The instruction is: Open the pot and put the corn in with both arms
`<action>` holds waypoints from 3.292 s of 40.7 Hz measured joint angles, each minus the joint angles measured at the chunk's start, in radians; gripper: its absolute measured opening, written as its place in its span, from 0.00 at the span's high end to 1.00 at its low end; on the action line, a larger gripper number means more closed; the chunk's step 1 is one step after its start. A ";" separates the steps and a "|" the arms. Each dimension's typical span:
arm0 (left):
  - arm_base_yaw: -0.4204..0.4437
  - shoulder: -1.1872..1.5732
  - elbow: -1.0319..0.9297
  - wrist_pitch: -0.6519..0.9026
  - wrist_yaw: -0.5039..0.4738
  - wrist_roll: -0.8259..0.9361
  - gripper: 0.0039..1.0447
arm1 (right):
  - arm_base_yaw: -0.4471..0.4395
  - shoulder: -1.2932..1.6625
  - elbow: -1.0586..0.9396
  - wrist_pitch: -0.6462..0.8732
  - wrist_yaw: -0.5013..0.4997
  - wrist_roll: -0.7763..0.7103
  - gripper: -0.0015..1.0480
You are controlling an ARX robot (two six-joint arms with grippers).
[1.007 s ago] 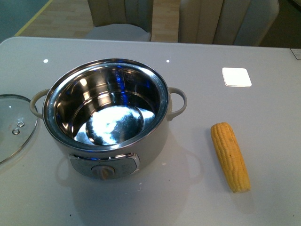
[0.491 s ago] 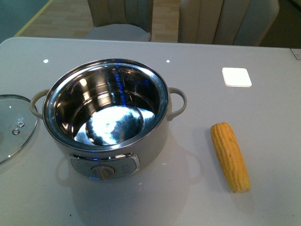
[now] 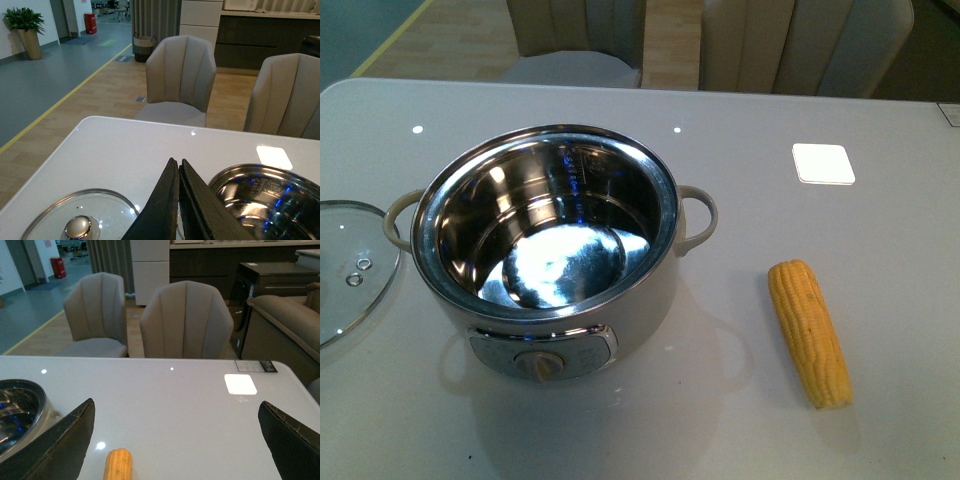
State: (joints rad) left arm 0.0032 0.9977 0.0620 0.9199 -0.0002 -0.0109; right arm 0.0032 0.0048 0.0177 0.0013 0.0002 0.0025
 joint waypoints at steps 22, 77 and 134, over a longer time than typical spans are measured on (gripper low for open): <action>-0.001 -0.421 -0.049 -0.357 0.000 0.000 0.97 | 0.000 0.000 0.000 0.000 0.000 0.000 0.08; -0.001 -0.991 -0.049 -0.919 0.000 0.000 0.96 | 0.000 0.000 0.000 0.000 0.000 0.000 0.08; -0.001 -0.992 -0.049 -0.920 0.000 0.003 0.06 | 0.163 1.524 0.367 0.309 0.074 0.108 0.08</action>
State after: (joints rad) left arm 0.0021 0.0055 0.0128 0.0002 -0.0002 -0.0078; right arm 0.1665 1.5288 0.3847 0.3099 0.0738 0.1108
